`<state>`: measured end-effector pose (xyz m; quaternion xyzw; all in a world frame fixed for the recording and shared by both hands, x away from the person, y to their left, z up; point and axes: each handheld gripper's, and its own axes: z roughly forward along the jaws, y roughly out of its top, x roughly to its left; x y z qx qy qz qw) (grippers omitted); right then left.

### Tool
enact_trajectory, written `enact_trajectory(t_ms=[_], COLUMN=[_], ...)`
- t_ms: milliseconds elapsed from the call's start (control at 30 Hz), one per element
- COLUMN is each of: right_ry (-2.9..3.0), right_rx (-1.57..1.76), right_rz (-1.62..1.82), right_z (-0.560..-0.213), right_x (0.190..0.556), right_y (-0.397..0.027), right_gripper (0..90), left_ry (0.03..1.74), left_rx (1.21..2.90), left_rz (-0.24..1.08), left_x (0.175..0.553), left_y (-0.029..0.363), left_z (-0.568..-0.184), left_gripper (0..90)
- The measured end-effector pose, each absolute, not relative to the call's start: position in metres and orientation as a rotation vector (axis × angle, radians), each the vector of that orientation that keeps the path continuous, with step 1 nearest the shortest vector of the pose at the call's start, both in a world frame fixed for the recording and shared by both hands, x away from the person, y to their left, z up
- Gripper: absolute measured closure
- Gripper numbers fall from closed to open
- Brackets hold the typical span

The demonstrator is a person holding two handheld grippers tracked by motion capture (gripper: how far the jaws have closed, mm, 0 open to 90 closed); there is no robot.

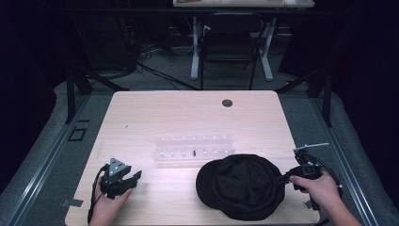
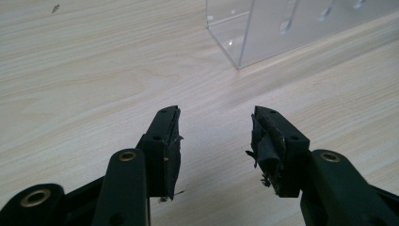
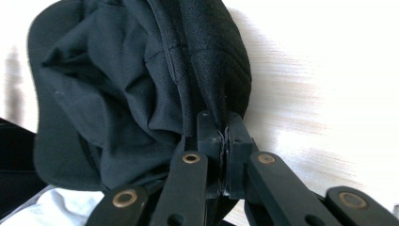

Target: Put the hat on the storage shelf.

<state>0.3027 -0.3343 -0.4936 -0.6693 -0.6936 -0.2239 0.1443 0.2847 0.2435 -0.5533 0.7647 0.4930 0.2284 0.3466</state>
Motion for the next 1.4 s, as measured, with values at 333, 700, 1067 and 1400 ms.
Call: enact_trajectory(t_ms=[333, 700, 1067, 1400], right_ry=[-1.943, -1.878, -1.750, -1.743], right_rx=[-1.922, -1.825, -1.751, -1.710], right_rz=[-0.714, -0.868, -0.970, -1.002], right_z=[-0.478, -0.447, -0.441, -0.426], right_x=[0.297, 0.294, 0.296, 0.299], right_y=[-0.331, -0.327, -0.326, -0.320], right_gripper=[88.0, 88.1, 88.2, 88.2], left_ry=[1.317, 1.306, 1.319, 1.310], left_rx=[1.941, 1.961, 1.950, 1.958], left_rz=[0.601, 0.599, 0.599, 0.603], left_x=[0.286, 0.286, 0.287, 0.287], left_y=[0.253, 0.251, 0.253, 0.252], left_z=[-0.552, -0.552, -0.553, -0.553], left_gripper=[51.7, 51.7, 51.7, 51.6])
